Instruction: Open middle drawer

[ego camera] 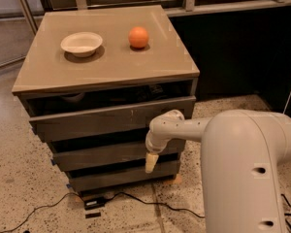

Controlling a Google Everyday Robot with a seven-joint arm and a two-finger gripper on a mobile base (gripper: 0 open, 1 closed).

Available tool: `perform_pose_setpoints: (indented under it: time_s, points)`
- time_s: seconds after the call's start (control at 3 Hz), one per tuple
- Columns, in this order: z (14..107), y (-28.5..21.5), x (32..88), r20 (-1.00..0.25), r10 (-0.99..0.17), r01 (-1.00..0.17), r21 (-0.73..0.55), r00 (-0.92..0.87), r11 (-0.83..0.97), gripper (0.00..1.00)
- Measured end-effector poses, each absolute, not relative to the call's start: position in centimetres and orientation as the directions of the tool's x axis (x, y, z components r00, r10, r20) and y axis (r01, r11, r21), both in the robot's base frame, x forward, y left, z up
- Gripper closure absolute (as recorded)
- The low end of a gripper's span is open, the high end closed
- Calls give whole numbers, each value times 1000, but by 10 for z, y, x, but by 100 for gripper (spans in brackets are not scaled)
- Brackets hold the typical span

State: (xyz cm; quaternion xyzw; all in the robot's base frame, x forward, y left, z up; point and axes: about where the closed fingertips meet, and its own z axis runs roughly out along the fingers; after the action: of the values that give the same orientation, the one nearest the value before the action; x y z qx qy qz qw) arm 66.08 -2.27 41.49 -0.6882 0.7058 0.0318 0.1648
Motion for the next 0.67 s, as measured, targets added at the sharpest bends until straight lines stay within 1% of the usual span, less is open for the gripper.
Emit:
perform_pose_setpoints:
  time_s: [0.33,0.67]
  points:
    - [411,-20,665,-277,-961,-983,-176,2,48,0]
    - [399,-20,660,-267,-964,-992,-118,-2,35,0]
